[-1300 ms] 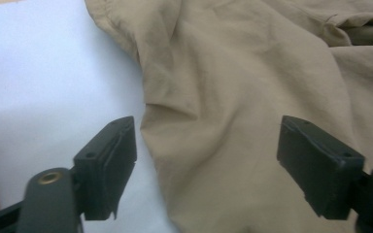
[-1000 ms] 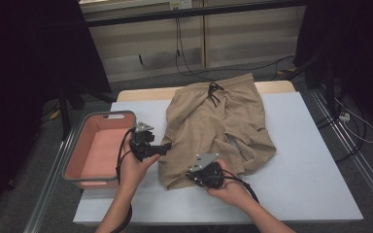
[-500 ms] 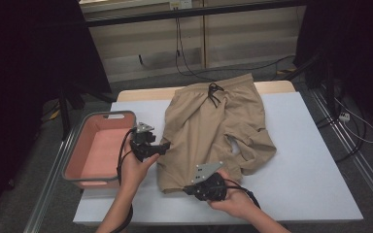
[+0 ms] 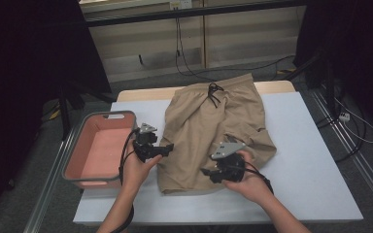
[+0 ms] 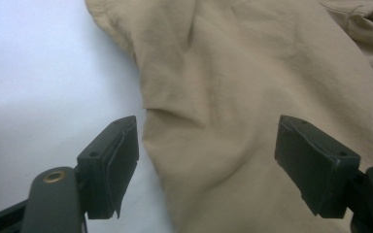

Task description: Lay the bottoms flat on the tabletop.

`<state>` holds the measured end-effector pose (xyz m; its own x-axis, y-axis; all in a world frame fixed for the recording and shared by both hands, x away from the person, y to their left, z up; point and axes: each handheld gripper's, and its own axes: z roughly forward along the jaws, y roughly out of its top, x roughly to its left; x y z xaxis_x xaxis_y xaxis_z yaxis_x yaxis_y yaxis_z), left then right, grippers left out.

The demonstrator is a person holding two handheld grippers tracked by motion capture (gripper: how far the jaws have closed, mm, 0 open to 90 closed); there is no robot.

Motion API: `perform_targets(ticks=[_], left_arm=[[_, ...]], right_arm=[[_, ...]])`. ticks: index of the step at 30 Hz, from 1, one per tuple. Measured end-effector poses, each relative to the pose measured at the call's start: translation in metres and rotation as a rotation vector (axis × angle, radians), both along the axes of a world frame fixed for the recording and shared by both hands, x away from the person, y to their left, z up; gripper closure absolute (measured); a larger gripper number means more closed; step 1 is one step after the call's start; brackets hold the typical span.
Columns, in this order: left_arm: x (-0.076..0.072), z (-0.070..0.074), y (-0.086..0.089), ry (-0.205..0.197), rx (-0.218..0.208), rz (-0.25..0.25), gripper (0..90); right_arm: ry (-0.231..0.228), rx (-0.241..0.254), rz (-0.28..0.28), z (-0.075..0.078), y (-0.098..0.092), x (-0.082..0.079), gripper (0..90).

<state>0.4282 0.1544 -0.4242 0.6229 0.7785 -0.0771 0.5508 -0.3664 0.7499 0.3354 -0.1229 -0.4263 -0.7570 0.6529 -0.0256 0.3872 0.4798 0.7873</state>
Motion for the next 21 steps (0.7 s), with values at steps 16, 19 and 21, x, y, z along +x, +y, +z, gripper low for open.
perform_targets(ticks=[16, 19, 21], left_arm=[[0.001, -0.003, -0.003, 0.008, 0.000, -0.010, 20.8], [0.001, -0.002, -0.003, 0.003, -0.001, -0.008, 20.9], [0.000, -0.002, -0.003, -0.002, -0.004, -0.006, 20.9]], right_arm=[[0.062, -0.113, -0.254, -0.030, -0.042, 0.040, 57.0], [0.064, -0.097, -0.239, -0.030, -0.043, 0.040, 78.1], [0.067, -0.092, -0.235, -0.030, -0.044, 0.040, 84.2]])
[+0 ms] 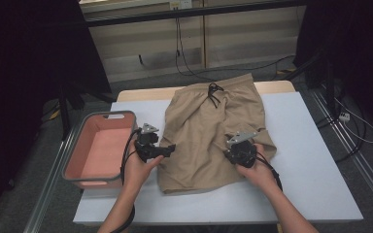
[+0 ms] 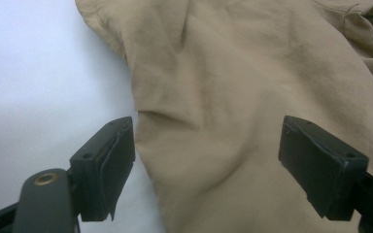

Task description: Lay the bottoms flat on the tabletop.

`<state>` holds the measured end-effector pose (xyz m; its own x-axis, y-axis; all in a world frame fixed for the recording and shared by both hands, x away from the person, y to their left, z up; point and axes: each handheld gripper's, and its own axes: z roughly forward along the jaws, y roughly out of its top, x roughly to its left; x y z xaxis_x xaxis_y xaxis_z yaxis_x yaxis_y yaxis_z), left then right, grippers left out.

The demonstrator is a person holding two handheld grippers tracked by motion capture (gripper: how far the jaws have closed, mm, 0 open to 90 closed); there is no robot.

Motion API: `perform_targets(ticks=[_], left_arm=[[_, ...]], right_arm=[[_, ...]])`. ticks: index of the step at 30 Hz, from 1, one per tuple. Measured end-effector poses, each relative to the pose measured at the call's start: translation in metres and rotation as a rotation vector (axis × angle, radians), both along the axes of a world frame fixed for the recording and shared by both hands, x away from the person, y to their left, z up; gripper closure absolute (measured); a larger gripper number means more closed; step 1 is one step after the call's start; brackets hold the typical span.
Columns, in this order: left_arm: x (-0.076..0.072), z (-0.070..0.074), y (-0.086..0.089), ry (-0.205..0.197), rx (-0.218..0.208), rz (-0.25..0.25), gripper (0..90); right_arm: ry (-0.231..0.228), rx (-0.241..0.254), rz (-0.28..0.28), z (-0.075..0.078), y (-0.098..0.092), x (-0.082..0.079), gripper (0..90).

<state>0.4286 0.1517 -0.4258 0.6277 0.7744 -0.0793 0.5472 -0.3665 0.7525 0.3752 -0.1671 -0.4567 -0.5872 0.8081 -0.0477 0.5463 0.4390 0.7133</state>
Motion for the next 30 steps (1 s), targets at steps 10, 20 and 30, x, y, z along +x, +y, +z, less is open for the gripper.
perform_targets(ticks=[10, 20, 30], left_arm=[[0.005, -0.001, 0.003, -0.008, -0.012, 0.021, 20.8], [0.024, -0.010, -0.003, -0.023, 0.010, 0.051, 37.2], [0.028, -0.025, -0.012, 0.048, -0.002, 0.049, 64.7]], right_arm=[[-0.026, 0.045, -0.035, 0.016, -0.038, -0.016, 87.5], [-0.005, 0.034, 0.004, 0.013, -0.048, -0.032, 88.1], [-0.004, 0.047, -0.035, 0.008, -0.062, -0.037, 88.1]])
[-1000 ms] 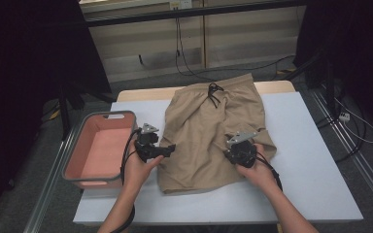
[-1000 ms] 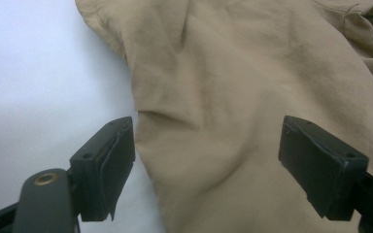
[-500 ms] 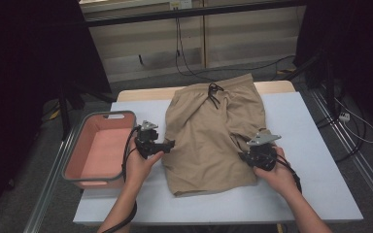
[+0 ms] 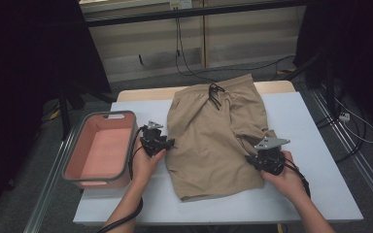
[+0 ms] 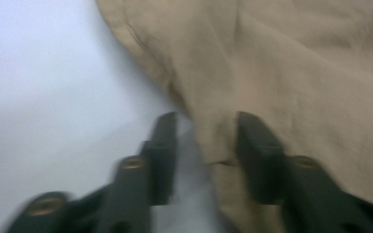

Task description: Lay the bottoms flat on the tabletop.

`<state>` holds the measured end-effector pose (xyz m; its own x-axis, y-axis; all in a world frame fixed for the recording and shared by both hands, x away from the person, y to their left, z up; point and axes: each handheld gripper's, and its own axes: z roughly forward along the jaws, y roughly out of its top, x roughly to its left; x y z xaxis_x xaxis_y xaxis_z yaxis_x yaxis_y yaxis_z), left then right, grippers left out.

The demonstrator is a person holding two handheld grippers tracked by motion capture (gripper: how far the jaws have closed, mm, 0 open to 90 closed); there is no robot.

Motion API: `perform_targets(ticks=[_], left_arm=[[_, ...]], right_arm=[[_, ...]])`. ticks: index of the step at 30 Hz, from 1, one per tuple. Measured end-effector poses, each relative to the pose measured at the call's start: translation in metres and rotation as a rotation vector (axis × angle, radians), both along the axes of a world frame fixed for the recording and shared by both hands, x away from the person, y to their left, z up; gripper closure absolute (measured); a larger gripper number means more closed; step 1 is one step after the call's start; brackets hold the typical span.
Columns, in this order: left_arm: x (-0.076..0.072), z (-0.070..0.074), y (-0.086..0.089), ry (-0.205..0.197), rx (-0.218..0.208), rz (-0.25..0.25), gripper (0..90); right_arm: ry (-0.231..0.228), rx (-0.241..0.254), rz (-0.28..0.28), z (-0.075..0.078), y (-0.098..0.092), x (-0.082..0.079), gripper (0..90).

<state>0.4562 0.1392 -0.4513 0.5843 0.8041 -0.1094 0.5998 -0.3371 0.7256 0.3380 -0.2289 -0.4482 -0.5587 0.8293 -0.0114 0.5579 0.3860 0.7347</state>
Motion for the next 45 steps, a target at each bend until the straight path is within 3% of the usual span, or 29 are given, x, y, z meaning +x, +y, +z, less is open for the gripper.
perform_targets(ticks=[3, 5, 8, 12, 15, 18, 22, 25, 29, 41, 43, 45], left_arm=[[0.000, -0.001, 0.000, 0.029, 0.017, -0.022, 78.5], [0.000, 0.000, -0.001, 0.054, 0.003, -0.024, 84.1], [0.001, 0.003, -0.002, 0.057, 0.012, -0.021, 87.7], [0.004, 0.017, 0.004, 0.019, 0.039, 0.014, 88.3], [0.009, 0.030, 0.009, -0.004, 0.027, 0.052, 88.5], [0.013, 0.040, 0.013, -0.020, 0.040, 0.076, 88.6], [0.020, 0.049, 0.021, -0.019, 0.044, 0.101, 88.6], [0.023, 0.047, 0.024, 0.007, 0.048, 0.107, 88.5], [0.021, 0.043, 0.023, 0.019, 0.037, 0.100, 88.3], [0.021, 0.037, 0.018, 0.017, 0.022, 0.083, 86.7], [0.019, 0.036, 0.017, 0.001, 0.013, 0.096, 74.7], [0.015, 0.035, 0.017, 0.012, 0.009, 0.082, 66.2]], right_arm=[[-0.004, -0.011, 0.005, 0.000, 0.003, -0.001, 88.1], [-0.005, -0.012, 0.011, 0.000, 0.005, -0.001, 88.1], [-0.001, 0.001, 0.016, -0.001, 0.006, 0.000, 88.1], [-0.002, 0.025, 0.025, 0.001, 0.007, 0.000, 88.1], [-0.002, 0.062, 0.031, 0.002, 0.009, -0.001, 88.1], [-0.001, 0.095, 0.055, 0.005, 0.018, -0.004, 88.1], [0.019, 0.114, 0.129, 0.006, 0.036, -0.010, 88.0], [0.026, 0.082, 0.166, 0.003, 0.048, -0.013, 87.9], [0.021, 0.039, 0.160, 0.001, 0.049, -0.013, 87.8], [0.001, 0.026, 0.148, 0.000, 0.046, -0.011, 85.8], [0.005, 0.027, 0.144, 0.000, 0.047, -0.011, 80.8], [-0.005, 0.028, 0.126, 0.002, 0.047, -0.010, 69.1]])
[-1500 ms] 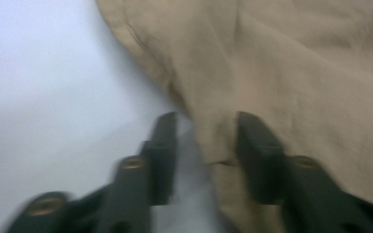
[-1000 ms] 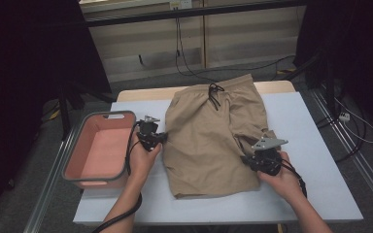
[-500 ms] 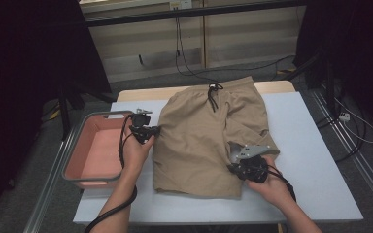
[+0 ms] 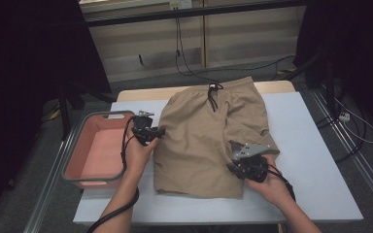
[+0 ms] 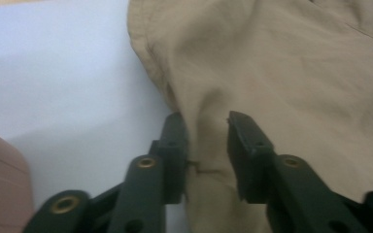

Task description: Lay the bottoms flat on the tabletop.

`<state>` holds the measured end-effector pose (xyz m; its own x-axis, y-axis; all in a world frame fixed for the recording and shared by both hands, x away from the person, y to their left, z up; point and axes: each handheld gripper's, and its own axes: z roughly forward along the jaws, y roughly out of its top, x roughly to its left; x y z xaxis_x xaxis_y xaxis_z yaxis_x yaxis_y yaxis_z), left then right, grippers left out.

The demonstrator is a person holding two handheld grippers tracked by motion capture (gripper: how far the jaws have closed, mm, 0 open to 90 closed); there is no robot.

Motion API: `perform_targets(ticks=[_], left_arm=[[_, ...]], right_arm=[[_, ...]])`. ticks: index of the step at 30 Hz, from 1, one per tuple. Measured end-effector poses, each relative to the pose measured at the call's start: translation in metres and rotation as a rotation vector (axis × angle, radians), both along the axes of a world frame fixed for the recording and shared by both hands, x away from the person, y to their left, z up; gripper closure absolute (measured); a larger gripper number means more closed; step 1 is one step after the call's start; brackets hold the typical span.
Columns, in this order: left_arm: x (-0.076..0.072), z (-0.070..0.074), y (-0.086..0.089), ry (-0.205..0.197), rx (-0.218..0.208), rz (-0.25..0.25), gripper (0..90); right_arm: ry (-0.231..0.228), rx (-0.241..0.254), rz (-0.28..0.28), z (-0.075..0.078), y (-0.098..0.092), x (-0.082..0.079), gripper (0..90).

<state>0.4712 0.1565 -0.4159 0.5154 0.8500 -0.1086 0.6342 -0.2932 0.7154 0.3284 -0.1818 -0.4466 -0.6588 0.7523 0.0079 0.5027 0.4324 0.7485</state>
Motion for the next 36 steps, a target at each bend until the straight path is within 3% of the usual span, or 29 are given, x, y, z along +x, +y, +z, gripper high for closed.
perform_targets(ticks=[2, 3, 6, 9, 12, 18, 20, 22, 24, 26, 30, 36], left_arm=[[-0.005, -0.001, 0.000, 0.007, -0.006, -0.008, 57.1], [-0.007, -0.001, 0.000, 0.015, -0.009, -0.014, 50.1], [-0.017, -0.004, -0.001, 0.020, 0.003, -0.038, 40.7], [-0.024, -0.006, -0.001, 0.027, 0.004, -0.051, 31.4], [-0.032, -0.008, 0.001, 0.034, 0.015, -0.061, 27.5], [-0.045, -0.011, 0.005, 0.037, 0.050, -0.077, 23.7], [-0.050, -0.012, 0.006, 0.049, 0.057, -0.083, 23.5], [-0.055, -0.013, 0.007, 0.048, 0.064, -0.087, 23.4], [-0.060, -0.013, 0.009, 0.038, 0.060, -0.082, 23.3], [-0.064, -0.013, 0.011, 0.043, 0.046, -0.086, 23.5], [-0.070, -0.015, 0.013, 0.040, 0.045, -0.089, 24.5], [-0.075, -0.020, 0.011, 0.057, 0.038, -0.096, 29.8]], right_arm=[[-0.009, 0.017, -0.033, 0.004, -0.002, 0.002, 55.4], [-0.019, 0.028, -0.053, 0.008, -0.004, 0.004, 53.6], [-0.048, 0.049, -0.081, 0.016, -0.007, 0.010, 49.9], [-0.066, 0.044, -0.121, 0.019, -0.006, 0.019, 48.6], [-0.068, 0.020, -0.143, 0.017, -0.002, 0.027, 48.9], [-0.057, -0.045, -0.184, 0.002, 0.007, 0.046, 58.2], [-0.057, -0.060, -0.195, -0.001, 0.009, 0.052, 65.5], [-0.053, -0.081, -0.206, -0.004, 0.009, 0.057, 80.8], [-0.042, -0.084, -0.206, -0.005, 0.007, 0.060, 88.1], [-0.033, -0.066, -0.215, -0.004, 0.001, 0.061, 89.4], [-0.085, -0.031, -0.281, 0.007, -0.022, 0.061, 90.0], [-0.093, -0.051, -0.307, 0.002, -0.036, 0.065, 90.0]])
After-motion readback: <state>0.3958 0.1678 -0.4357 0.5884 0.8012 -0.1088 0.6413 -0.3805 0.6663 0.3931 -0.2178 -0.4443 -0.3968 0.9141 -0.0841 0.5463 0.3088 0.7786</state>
